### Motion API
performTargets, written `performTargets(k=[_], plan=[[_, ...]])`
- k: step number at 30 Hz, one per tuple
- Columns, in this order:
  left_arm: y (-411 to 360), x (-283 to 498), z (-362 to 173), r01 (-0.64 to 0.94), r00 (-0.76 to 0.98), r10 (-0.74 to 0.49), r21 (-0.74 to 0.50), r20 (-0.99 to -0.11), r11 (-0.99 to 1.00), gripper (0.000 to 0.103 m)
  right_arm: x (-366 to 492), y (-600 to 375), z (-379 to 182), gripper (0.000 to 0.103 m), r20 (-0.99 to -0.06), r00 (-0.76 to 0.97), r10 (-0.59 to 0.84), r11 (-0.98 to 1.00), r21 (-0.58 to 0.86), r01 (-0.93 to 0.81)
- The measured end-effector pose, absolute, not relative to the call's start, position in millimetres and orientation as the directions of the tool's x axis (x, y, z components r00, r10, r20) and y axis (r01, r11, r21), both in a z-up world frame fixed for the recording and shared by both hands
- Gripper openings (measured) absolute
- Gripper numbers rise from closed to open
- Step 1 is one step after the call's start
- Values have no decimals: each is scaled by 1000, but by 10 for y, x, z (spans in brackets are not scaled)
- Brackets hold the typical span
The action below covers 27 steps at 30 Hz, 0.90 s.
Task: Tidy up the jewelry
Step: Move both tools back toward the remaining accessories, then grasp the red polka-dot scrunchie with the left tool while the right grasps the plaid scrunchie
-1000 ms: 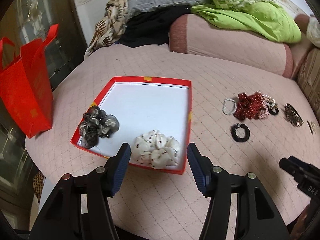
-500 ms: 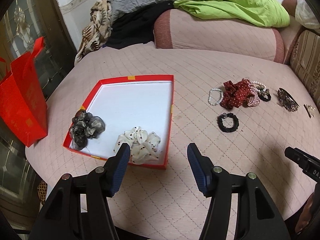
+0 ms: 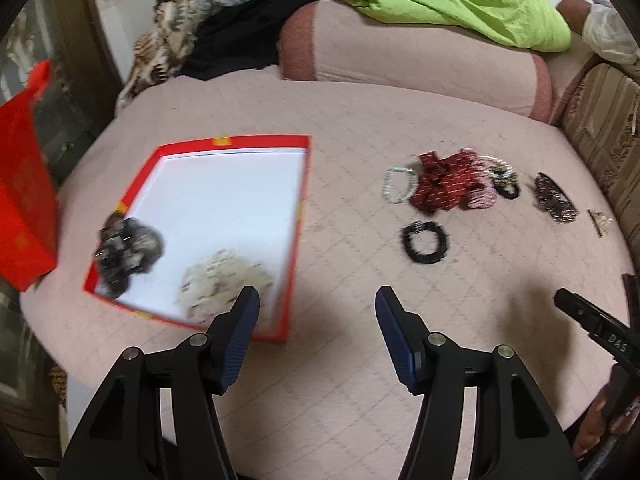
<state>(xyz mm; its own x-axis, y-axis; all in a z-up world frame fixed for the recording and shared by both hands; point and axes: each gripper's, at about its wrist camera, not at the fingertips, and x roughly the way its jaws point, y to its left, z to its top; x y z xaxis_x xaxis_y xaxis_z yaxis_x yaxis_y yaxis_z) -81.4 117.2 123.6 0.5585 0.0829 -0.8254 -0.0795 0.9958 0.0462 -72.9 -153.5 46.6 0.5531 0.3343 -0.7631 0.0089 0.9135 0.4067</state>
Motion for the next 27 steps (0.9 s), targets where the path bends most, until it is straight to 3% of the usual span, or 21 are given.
performTargets(k=[11,27], plan=[[621,0,910,103,553,-48,11,-832,995,59,-306,-1644,487,72,-749,578,324,917,398,1],[190,832,463,235,508,-162,-44,-846,971,58,898,-1328,250,72,-702,539,465,836,548,-8]])
